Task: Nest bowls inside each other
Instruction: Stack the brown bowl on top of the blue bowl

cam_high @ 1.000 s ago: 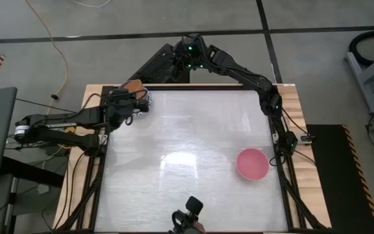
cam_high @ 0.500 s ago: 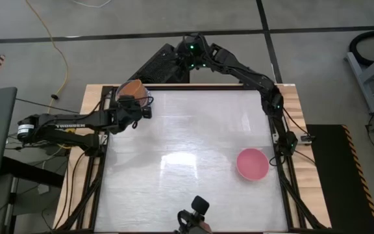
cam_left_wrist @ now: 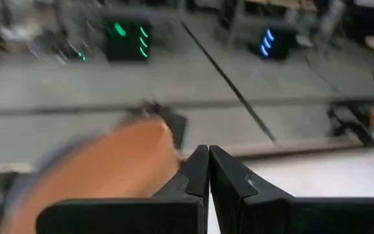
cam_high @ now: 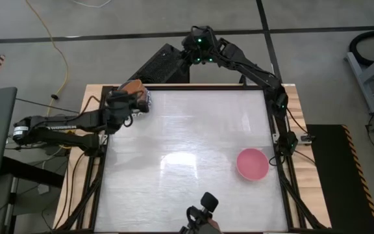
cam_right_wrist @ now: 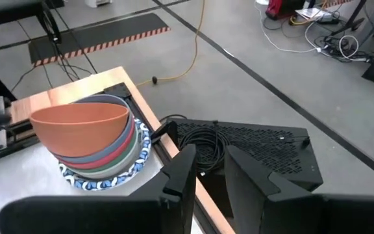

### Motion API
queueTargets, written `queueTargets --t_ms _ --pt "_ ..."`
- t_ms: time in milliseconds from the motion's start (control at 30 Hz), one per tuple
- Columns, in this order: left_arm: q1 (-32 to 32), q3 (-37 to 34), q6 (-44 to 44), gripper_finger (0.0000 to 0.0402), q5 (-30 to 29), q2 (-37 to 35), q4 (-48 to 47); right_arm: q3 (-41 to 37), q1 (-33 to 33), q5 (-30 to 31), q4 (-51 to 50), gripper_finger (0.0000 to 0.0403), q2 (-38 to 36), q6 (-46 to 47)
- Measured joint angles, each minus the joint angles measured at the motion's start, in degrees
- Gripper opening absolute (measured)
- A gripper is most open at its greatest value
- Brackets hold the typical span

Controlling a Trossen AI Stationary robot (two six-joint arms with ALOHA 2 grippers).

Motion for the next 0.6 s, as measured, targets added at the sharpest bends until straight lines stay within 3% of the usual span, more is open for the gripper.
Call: queueTargets --t_ms 100,333,600 --pt "2.1 0.1 3.9 0.0 -4.2 -0.3 1.7 0.0 0.0 0.0 -0.2 0.0103 -0.2 0.0" --pt "8.0 -0.8 3.8 0.0 0.1 5.1 4.5 0.0 0.0 0.0 -0.6 0.0103 -0.3 0.0" --pt "9.1 -1.3 0.2 0.0 5.8 11.4 4.2 0.0 0.0 0.0 -2.2 0.0103 -0.3 0.0"
